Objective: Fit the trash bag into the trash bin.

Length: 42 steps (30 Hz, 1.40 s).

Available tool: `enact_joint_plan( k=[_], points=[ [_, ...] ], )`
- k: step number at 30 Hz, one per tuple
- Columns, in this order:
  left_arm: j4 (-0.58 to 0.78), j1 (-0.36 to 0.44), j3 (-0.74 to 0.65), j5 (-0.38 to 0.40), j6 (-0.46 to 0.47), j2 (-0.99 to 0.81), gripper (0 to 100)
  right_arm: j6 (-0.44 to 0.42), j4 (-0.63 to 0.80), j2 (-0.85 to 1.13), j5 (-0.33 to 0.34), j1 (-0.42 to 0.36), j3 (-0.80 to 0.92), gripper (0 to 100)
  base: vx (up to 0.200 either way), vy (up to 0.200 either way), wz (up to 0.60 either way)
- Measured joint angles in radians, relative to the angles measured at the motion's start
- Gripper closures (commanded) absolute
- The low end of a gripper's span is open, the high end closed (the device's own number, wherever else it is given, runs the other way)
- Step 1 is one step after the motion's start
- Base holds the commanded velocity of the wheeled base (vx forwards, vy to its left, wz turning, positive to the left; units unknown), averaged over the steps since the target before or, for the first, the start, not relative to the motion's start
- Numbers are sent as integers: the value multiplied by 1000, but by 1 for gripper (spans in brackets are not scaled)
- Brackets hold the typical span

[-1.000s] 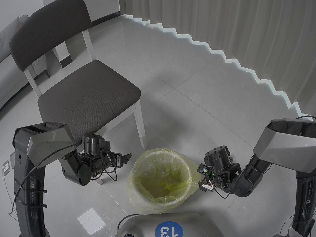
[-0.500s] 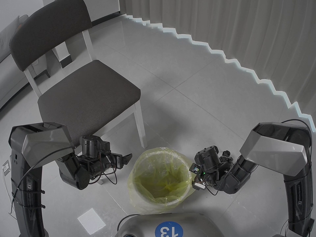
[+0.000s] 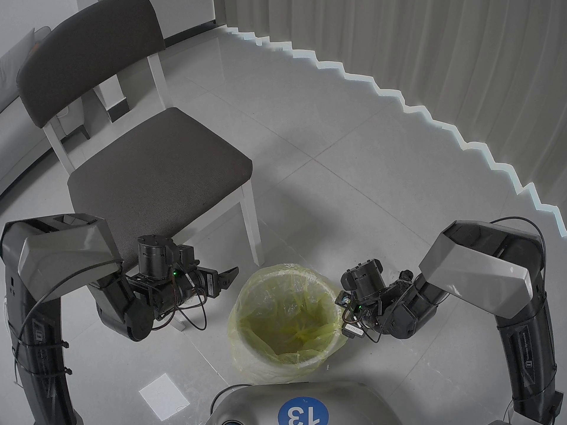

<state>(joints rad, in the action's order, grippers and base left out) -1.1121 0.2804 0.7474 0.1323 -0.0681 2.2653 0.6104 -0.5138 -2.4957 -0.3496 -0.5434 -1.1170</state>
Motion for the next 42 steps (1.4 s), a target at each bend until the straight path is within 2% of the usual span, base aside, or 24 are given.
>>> enact_joint_plan(
  k=[5, 10, 13, 21, 26, 36, 42],
  points=[
    [4, 2, -33, 21, -6, -68, 0, -2, -1, -1, 0, 4, 3, 0, 0, 0, 0],
    [30, -23, -56, 123, -3, -177, 0, -4, -8, 21, 0, 12, 32, 0, 0, 0, 0],
    [95, -42, -49, 152, -7, -237, 0, -5, -14, 43, 0, 24, 57, 0, 0, 0, 0],
    [64, -78, -24, 147, -11, -339, 0, -6, -75, 91, 0, 46, 139, 0, 0, 0, 0],
    [39, -79, -81, 149, -10, -380, 0, -5, -90, 103, 0, 54, 152, 0, 0, 0, 0],
    [-109, -72, -201, 152, -9, -411, 0, -5, -103, 40, 1, 50, 43, 0, 0, 0, 0],
    [-132, -72, -231, 158, -11, -415, 0, -1, -32, 1, 4, 42, -15, 0, 0, 0, 0]
  ],
)
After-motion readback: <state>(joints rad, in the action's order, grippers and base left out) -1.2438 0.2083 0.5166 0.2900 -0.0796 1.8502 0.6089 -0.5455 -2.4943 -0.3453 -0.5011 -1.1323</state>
